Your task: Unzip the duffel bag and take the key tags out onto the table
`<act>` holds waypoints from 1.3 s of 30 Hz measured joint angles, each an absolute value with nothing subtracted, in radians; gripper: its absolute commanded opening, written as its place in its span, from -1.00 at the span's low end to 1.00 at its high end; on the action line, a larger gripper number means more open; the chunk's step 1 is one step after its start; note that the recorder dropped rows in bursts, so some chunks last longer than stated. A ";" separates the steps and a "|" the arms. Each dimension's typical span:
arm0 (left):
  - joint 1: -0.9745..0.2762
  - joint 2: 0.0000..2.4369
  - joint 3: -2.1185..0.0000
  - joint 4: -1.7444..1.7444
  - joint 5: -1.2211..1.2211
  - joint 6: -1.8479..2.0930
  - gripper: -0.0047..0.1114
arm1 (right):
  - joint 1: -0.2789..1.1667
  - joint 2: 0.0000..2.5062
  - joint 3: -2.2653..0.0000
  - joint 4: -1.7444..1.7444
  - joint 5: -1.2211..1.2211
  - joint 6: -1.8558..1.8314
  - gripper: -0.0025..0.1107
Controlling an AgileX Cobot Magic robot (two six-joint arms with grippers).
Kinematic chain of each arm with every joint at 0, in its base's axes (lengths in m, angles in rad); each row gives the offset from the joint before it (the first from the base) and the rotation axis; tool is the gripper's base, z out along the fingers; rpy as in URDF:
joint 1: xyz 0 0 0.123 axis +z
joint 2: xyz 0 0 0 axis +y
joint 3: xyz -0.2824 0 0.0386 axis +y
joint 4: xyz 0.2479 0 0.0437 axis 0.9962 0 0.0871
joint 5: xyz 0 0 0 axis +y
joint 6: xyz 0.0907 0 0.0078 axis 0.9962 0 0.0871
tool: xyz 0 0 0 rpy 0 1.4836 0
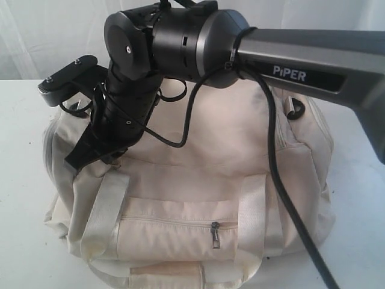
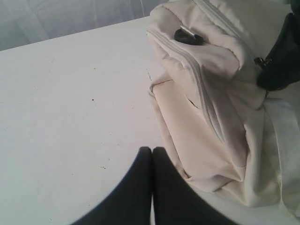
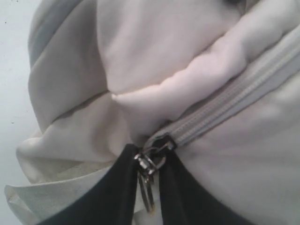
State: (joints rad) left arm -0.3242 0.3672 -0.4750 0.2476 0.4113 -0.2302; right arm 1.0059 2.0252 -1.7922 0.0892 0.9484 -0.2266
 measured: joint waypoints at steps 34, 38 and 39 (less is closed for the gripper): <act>-0.324 0.367 -0.475 0.248 0.411 -0.230 -0.92 | 1.006 2.122 -1.792 0.229 0.840 -0.254 -0.48; -0.326 0.367 -0.475 0.248 0.411 -0.230 -0.92 | 1.006 2.122 -1.792 0.229 0.831 -0.254 -0.87; -0.326 0.367 -0.475 0.248 0.411 -0.230 -0.92 | 1.006 2.122 -1.792 0.230 0.831 -0.254 -0.96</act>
State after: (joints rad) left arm -0.3258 0.3672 -0.4750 0.2476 0.4113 -0.2302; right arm 1.0059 2.1221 -1.7922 0.2305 0.8314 -0.2540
